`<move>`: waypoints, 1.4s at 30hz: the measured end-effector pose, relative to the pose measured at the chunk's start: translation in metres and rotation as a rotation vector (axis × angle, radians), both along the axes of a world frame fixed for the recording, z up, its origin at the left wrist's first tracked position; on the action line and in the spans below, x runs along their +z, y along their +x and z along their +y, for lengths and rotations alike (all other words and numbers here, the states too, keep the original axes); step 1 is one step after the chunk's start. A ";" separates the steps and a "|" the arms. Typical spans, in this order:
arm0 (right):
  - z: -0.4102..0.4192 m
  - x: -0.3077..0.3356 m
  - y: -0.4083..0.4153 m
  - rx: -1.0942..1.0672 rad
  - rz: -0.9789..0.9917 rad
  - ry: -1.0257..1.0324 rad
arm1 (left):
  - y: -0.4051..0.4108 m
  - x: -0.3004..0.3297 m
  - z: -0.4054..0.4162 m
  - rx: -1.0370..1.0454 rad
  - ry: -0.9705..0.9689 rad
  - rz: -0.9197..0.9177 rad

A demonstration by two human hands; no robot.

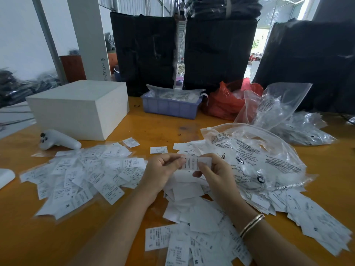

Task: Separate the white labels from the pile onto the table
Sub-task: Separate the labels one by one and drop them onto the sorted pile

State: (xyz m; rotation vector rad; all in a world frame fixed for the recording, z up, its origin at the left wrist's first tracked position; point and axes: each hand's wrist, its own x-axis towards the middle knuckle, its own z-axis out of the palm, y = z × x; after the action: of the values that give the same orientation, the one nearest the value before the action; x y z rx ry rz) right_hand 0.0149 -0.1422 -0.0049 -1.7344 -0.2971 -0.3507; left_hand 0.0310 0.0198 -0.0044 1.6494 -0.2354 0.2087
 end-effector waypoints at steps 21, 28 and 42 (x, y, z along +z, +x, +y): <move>-0.006 0.001 0.002 -0.037 -0.095 0.307 | 0.000 0.001 0.003 -0.027 -0.055 0.033; -0.004 -0.002 0.003 -0.001 -0.081 0.175 | 0.000 0.002 0.001 -0.009 -0.051 0.043; -0.001 -0.001 0.000 -0.026 -0.071 -0.126 | 0.000 -0.001 0.000 -0.049 0.071 -0.072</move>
State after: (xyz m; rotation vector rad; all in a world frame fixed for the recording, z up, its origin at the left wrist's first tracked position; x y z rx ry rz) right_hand 0.0151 -0.1429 -0.0057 -1.8528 -0.3553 -0.4209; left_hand 0.0310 0.0200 -0.0056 1.7067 -0.3409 0.2251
